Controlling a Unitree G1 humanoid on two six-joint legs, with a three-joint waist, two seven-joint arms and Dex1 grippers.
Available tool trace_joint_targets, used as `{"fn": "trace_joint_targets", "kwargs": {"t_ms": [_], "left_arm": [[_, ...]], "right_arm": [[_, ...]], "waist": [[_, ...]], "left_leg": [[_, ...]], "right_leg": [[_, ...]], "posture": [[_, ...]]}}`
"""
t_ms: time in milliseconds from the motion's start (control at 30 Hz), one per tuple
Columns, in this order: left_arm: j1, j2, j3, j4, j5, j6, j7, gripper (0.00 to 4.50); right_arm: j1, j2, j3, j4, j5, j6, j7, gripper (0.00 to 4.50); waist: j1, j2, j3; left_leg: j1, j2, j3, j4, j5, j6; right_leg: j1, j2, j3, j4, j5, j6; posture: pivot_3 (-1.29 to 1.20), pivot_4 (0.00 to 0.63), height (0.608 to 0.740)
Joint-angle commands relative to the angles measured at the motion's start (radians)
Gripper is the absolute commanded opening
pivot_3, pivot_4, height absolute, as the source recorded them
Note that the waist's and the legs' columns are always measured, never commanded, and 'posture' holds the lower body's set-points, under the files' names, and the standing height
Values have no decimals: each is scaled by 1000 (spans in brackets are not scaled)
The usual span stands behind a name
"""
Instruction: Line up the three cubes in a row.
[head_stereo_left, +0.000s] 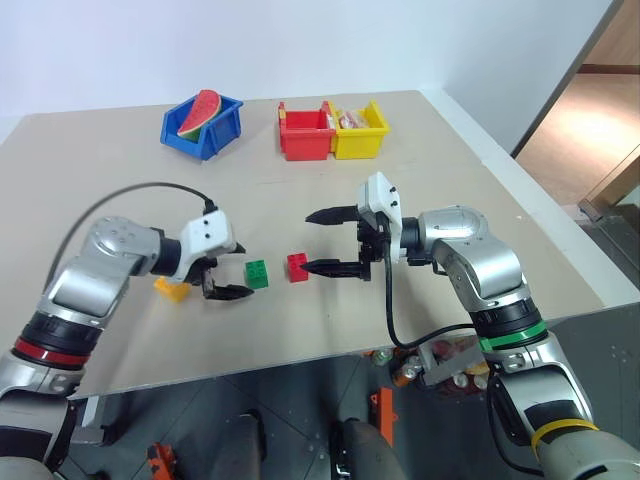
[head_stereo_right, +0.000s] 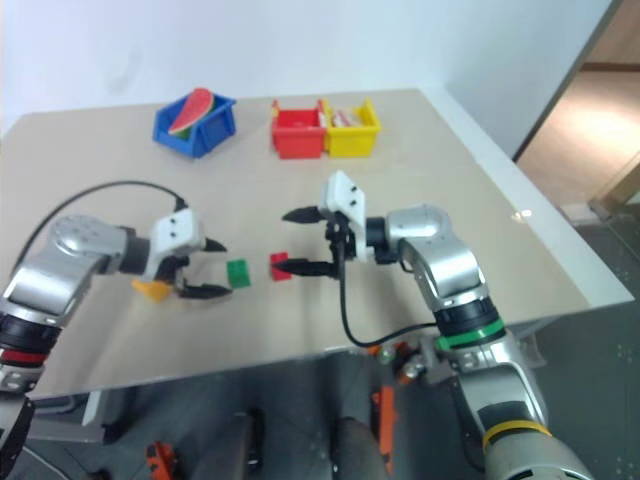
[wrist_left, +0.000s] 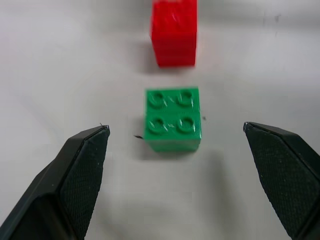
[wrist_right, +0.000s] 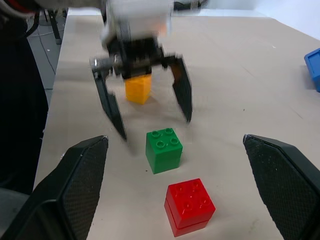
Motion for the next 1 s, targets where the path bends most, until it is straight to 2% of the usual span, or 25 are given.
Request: {"fn": "trace_joint_targets", "kwargs": {"t_ms": [33, 300, 400, 533, 767, 1000], "left_arm": [[-16, 4, 141, -82, -83, 124, 82, 4450], [206, -104, 406, -306, -136, 214, 406, 4450], [360, -207, 520, -408, -114, 157, 554, 4450], [541, -306, 609, -501, -124, 124, 649, 4450], [690, -378, 620, -522, -139, 83, 717, 4450], [697, -386, 551, -444, -131, 20, 734, 4450]], "right_arm": [[-13, -6, -15, -25, 14, -7, 7, 4500], [-7, 17, -27, -7, 12, -48, -12, 4500], [-11, 22, -38, 1, 15, -70, -15, 4500], [-11, 19, -41, 0, 22, -74, -5, 4500], [-16, 8, -35, 1, 19, -71, 10, 4500], [-14, -7, -30, -2, 7, -74, 11, 4500]], "waist": [[0, 0, 0], [0, 0, 0], [0, 0, 0], [0, 0, 0], [3, 0, 0], [2, 0, 0]], "left_leg": [[0, 0, 0, 0, 0, 0], [0, 0, 0, -1, 0, 1], [0, 0, -1, -1, 0, 0], [1, 0, 1, -1, 0, 0], [1, 0, -1, -1, -1, -2], [1, 0, -1, 0, -1, -2]], "right_leg": [[0, 0, 0, 0, 0, 0], [0, 0, 1, -1, 0, 0], [1, 1, 0, -1, 0, 0], [1, 0, 1, -3, 1, 1], [-1, -1, -2, -5, 2, 1], [-1, -3, -4, -8, 2, 1]], "posture": [[0, 150, 740], [0, 150, 740], [0, 150, 740], [0, 150, 740], [0, 150, 740], [0, 150, 740]]}}
